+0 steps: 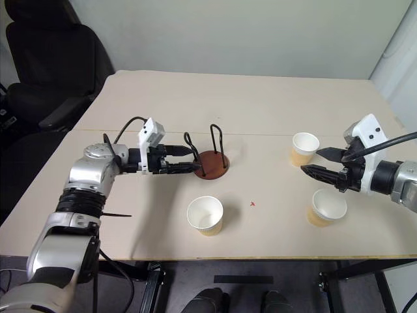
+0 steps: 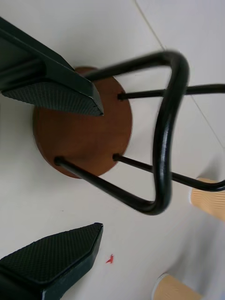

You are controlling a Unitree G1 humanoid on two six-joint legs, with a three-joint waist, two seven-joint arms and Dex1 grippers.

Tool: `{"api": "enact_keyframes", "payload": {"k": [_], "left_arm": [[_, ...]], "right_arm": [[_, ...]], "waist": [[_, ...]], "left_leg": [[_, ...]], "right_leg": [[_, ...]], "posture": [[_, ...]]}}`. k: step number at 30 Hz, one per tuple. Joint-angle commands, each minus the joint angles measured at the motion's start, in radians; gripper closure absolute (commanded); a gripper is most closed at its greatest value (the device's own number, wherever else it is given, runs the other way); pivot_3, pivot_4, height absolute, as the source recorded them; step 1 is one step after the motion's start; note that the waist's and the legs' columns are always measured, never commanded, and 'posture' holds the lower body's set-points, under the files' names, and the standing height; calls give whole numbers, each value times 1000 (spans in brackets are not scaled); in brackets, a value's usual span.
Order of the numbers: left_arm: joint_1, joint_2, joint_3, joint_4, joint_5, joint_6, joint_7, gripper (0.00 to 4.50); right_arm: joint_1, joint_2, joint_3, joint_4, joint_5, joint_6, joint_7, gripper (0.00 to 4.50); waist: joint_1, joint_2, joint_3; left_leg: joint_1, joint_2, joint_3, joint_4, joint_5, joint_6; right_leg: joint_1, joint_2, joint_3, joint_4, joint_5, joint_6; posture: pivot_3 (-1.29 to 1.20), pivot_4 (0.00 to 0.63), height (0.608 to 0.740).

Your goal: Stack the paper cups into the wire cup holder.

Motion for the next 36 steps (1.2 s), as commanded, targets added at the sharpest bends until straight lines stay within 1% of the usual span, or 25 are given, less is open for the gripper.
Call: {"api": "enact_keyframes", "payload": {"k": [1,6,11,12,14,17,19,22,23,26,29,36], "left_arm": [[-20,-28,20,-10,-2,-35,34,604],[-45,-75,16,33,16,-79,80,604],[-65,-99,13,66,25,-104,89,604],[-71,-103,14,72,22,-105,84,765],[-78,-105,15,76,10,-98,55,1198],[-86,-96,7,76,5,-85,5,2273],[-93,-89,3,72,3,-71,-30,3078],[-103,-79,-7,66,8,-62,-81,4167],[-107,-76,-13,65,11,-63,-100,4468],[-119,-70,-26,62,16,-58,-137,4489],[-133,-70,-41,50,17,-55,-168,4489],[-164,-109,-59,42,23,-75,-169,4489]], "right_arm": [[-19,-23,-8,-6,-14,-22,16,1422],[-18,-24,-14,-10,-20,-19,20,1422],[-9,-27,-25,-20,-20,-14,16,1422],[-4,-29,-31,-21,-21,-13,17,1422],[5,-33,-41,-25,-21,-14,19,1422],[20,-41,-54,-28,-16,-18,29,1422],[26,-43,-62,-30,-12,-30,41,1422],[32,-53,-70,-33,-13,-54,73,1422],[32,-60,-70,-31,-13,-60,88,1422],[29,-78,-68,-17,5,-56,127,1422],[30,-90,-58,-16,-9,-71,144,1422],[23,-99,-63,-27,-2,-68,153,1422]], "waist": [[0,0,0],[-1,0,0],[0,0,0],[0,0,0],[0,0,0],[0,0,0],[0,0,0],[0,0,0],[2,0,0],[1,0,0],[2,0,0],[2,0,0]], "left_leg": [[0,0,0,0,0,0],[0,0,0,0,0,0],[0,0,0,0,0,0],[0,0,1,0,0,0],[0,0,1,0,0,0],[0,0,1,0,0,0],[0,0,1,0,0,0],[0,0,1,0,0,0],[0,0,1,0,0,0],[0,0,1,0,0,0],[0,0,1,0,0,0],[0,0,1,0,0,0]], "right_leg": [[0,0,0,0,0,0],[0,0,0,0,0,0],[0,0,0,0,0,0],[0,0,0,0,0,0],[0,0,0,0,0,0],[0,0,0,0,0,0],[0,0,0,0,0,0],[0,0,0,1,0,0],[0,0,0,1,0,0],[0,0,1,0,0,0],[0,0,1,0,0,0],[0,-1,1,0,0,0]], "posture": [[0,150,740],[0,150,740],[0,150,740],[0,150,740],[0,150,740],[0,150,740],[0,150,740],[0,150,740],[0,150,740],[0,150,740],[0,150,740],[0,150,740]]}}
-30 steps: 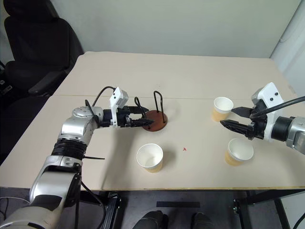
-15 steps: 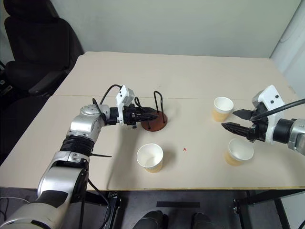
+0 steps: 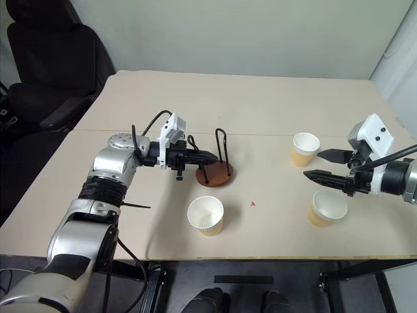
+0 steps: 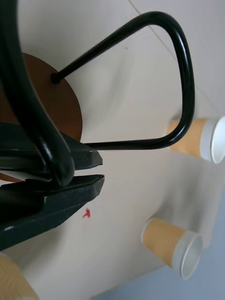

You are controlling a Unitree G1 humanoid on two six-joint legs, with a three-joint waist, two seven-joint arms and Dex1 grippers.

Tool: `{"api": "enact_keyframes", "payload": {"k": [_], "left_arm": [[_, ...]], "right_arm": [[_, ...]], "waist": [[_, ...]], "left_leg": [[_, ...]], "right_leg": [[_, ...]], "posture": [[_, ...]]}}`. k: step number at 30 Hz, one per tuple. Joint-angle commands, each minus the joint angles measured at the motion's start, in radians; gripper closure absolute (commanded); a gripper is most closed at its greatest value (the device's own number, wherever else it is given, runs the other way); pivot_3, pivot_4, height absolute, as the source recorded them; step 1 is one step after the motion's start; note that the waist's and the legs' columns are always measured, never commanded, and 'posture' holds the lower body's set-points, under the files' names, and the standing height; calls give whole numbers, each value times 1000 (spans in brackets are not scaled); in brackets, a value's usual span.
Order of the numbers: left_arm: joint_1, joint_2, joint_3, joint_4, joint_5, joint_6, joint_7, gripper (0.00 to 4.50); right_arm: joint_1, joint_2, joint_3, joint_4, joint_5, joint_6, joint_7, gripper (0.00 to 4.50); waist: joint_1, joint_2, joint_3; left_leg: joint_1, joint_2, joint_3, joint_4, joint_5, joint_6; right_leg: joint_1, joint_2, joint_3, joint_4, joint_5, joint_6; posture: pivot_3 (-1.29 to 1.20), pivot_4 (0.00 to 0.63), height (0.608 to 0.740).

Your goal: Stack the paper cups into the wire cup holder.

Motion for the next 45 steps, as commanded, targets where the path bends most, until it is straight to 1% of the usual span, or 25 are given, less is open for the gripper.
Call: {"api": "enact_keyframes", "payload": {"k": [1,6,12,19,24,30,37,45], "left_arm": [[-52,-23,-5,-30,5,-28,3,4489],[-91,-65,-15,3,20,-79,3,4489],[-147,-157,-44,60,41,-151,-17,4489],[-165,-224,-76,85,54,-187,-67,4489],[-154,-235,-101,83,66,-201,-113,4489],[-135,-258,-111,78,68,-200,-113,4489],[-117,-288,-124,80,78,-210,-105,4489],[-88,-287,-145,50,82,-195,-125,4489]], "right_arm": [[-8,-23,-46,-28,13,-10,17,1422],[10,-34,-69,-54,32,11,28,1422],[38,-35,-94,-85,44,26,14,1422],[58,-39,-134,-125,72,61,-2,1422],[89,-47,-188,-171,123,105,4,1422],[132,-60,-230,-202,158,135,3,1422],[144,-69,-223,-201,149,122,-2,1422],[153,-70,-220,-197,135,108,1,1422]], "waist": [[0,0,0],[1,0,0],[3,0,0],[3,0,0],[5,0,0],[7,0,0],[7,0,0],[7,0,0]], "left_leg": [[0,0,0,0,0,0],[0,0,0,0,0,0],[0,0,1,0,0,0],[0,0,1,0,0,0],[-1,0,1,0,0,0],[-1,0,2,0,0,1],[-1,0,3,0,0,1],[-1,0,3,1,0,1]], "right_leg": [[0,0,0,0,0,0],[0,0,0,0,0,0],[0,-1,0,0,0,1],[0,-1,0,0,0,1],[0,-1,0,0,0,1],[0,-1,0,0,0,2],[0,-1,0,1,0,2],[0,-1,0,1,0,3]], "posture": [[0,150,740],[0,150,740],[0,150,740],[0,150,740],[0,150,740],[0,150,740],[0,150,740],[0,150,740]]}}
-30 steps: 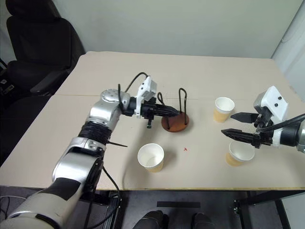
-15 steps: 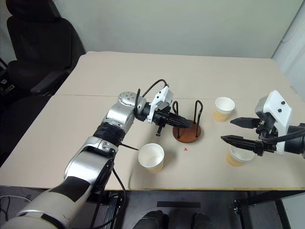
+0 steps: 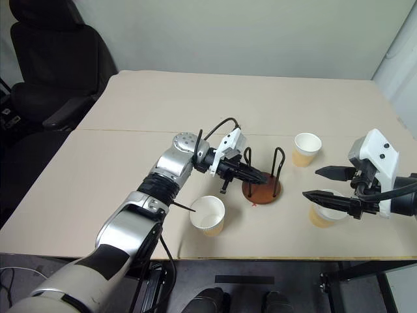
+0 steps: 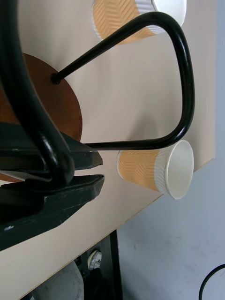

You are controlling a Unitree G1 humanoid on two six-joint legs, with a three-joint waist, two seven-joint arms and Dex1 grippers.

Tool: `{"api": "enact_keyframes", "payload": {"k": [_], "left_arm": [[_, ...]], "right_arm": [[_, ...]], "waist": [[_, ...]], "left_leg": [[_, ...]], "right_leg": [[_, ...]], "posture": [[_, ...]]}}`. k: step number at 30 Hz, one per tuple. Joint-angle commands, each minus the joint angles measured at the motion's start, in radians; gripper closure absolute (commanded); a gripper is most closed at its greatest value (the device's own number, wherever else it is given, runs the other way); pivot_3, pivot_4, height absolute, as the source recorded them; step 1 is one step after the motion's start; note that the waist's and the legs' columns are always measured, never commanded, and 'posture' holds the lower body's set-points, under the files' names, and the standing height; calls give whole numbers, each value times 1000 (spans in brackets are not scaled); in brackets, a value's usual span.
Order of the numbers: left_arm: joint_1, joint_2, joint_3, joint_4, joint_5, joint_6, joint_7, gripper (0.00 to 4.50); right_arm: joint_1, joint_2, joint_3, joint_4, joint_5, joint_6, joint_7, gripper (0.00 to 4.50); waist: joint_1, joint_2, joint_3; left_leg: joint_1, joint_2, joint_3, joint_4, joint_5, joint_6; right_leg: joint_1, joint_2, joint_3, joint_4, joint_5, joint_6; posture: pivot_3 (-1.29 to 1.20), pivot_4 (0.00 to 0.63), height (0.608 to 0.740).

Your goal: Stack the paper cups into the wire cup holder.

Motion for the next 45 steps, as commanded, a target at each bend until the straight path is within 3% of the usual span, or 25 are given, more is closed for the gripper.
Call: {"api": "enact_keyframes", "payload": {"k": [1,7,10,20,45], "left_arm": [[14,4,-8,-58,-5,8,-30,4489],[33,18,-13,-115,-21,85,-52,4489],[52,18,-15,-160,-26,111,-48,3633],[83,26,-24,-256,-36,174,-24,125],[102,104,-90,-285,-17,144,-43,39]], "right_arm": [[-1,-21,-30,-14,-8,-21,-1,1422],[-9,-24,-14,-5,-14,-31,0,1422],[-13,-27,-2,0,-17,-36,-1,1422],[-19,-33,11,6,-26,-47,-2,1422],[-33,-46,41,25,-40,-62,7,1422]], "waist": [[0,0,0],[0,0,0],[0,0,0],[0,0,0],[0,0,0]], "left_leg": [[0,0,0,0,0,0],[0,0,0,0,0,0],[0,0,0,0,0,0],[0,0,0,1,0,0],[0,0,1,1,0,0]], "right_leg": [[0,0,0,0,0,0],[0,0,0,0,0,0],[0,0,0,0,0,0],[0,0,0,1,0,0],[0,0,0,1,0,0]], "posture": [[0,150,740],[0,150,740],[0,150,740],[0,150,740],[0,150,740]]}}
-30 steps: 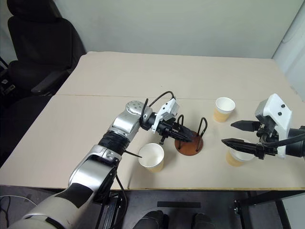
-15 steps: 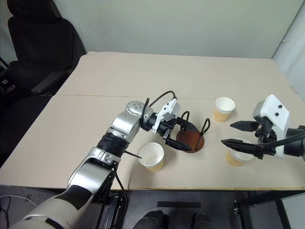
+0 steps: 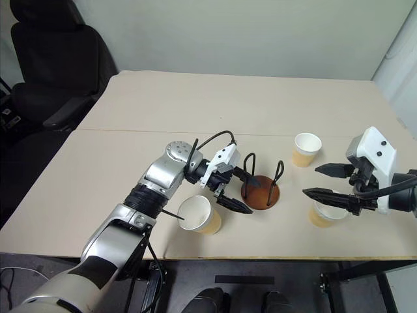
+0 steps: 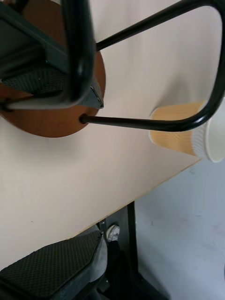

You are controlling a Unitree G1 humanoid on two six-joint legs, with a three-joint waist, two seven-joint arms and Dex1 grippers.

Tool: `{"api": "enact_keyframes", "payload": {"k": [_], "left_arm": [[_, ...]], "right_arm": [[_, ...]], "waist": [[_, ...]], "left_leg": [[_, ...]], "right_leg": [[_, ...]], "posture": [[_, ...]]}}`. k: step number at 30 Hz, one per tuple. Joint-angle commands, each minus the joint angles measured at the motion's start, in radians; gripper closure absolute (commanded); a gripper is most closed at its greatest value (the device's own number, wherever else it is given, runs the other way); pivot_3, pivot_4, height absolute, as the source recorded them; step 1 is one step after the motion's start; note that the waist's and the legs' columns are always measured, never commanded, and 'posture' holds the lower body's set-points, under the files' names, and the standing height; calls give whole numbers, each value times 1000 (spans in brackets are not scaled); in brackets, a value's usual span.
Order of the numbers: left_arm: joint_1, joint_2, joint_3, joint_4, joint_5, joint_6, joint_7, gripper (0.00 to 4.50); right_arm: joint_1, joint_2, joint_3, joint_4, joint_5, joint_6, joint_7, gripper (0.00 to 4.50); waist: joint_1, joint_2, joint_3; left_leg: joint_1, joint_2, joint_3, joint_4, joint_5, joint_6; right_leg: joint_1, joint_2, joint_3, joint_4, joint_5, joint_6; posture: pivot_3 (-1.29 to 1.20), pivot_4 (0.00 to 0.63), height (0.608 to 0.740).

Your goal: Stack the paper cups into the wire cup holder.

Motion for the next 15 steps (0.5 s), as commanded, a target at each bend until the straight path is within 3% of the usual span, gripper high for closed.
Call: {"api": "enact_keyframes", "payload": {"k": [1,15], "left_arm": [[-20,-1,1,-10,4,-25,-2,39],[-81,-1,4,107,66,-149,22,39]], "right_arm": [[-12,-22,-7,-3,-13,-21,7,1422],[-1,-20,-14,-6,-20,-21,8,1422]], "waist": [[0,0,0],[0,0,0]], "left_leg": [[0,0,0,0,0,0],[0,0,0,0,0,0]], "right_leg": [[0,0,0,0,0,0],[0,0,0,0,0,0]], "posture": [[0,150,740],[0,150,740]]}}
